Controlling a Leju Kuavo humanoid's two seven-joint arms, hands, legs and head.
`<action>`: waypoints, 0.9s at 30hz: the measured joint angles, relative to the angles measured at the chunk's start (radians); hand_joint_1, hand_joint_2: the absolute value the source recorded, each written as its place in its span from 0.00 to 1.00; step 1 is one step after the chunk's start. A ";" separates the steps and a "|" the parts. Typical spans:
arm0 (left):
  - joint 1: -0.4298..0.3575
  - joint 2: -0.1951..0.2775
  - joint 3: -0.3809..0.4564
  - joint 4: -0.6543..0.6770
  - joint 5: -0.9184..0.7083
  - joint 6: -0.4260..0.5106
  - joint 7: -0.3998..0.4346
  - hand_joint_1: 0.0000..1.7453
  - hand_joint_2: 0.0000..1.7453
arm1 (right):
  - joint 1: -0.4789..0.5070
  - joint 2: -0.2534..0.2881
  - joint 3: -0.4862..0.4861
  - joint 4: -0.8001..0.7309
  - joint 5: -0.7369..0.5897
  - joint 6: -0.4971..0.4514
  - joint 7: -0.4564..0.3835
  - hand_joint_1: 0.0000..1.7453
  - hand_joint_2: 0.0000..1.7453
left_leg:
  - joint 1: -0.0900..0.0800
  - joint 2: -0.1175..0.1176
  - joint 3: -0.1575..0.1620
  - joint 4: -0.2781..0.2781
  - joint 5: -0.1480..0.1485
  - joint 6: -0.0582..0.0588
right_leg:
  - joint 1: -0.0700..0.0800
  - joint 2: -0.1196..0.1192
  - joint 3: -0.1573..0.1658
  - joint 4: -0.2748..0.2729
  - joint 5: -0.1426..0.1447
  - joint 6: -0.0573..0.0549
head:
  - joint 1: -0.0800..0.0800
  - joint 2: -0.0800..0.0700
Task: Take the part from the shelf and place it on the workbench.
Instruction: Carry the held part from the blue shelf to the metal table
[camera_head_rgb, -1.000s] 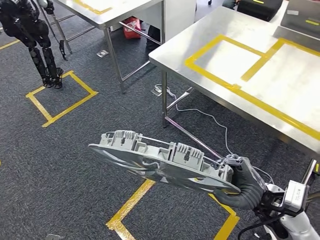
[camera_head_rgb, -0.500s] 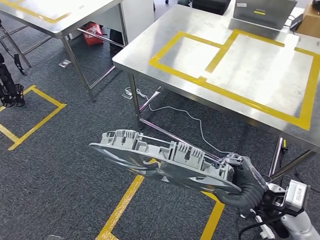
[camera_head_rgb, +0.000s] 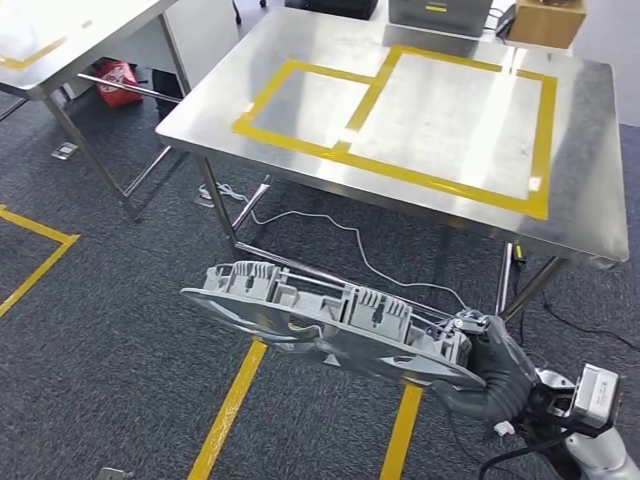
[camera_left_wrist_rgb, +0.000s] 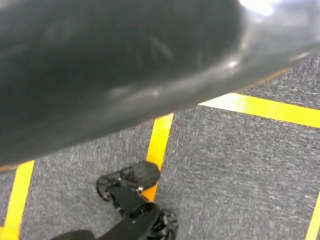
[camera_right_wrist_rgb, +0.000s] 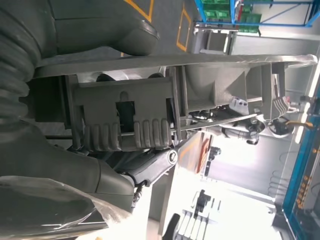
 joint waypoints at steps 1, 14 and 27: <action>-0.002 0.000 0.000 0.000 -0.001 0.000 0.000 0.00 0.00 | 0.001 0.000 -0.001 -0.001 0.000 0.000 0.000 1.00 1.00 | 0.002 -0.006 0.000 0.006 -0.008 -0.004 | -0.001 0.010 -0.001 0.000 0.001 -0.006 | -0.001 0.000; 0.002 0.002 0.000 0.000 -0.007 0.004 -0.002 0.00 0.00 | 0.004 0.000 -0.005 -0.005 0.002 -0.001 0.000 1.00 1.00 | 0.000 -0.132 -0.022 0.011 0.012 0.013 | 0.011 0.103 -0.001 0.004 0.003 -0.026 | -0.008 0.000; 0.001 -0.002 0.000 0.000 -0.016 0.006 -0.002 0.00 0.00 | -0.012 0.000 -0.015 -0.009 0.014 -0.020 -0.003 1.00 1.00 | -0.007 -0.133 -0.024 0.008 0.015 0.016 | 0.003 0.100 -0.001 -0.005 0.011 -0.014 | -0.007 0.000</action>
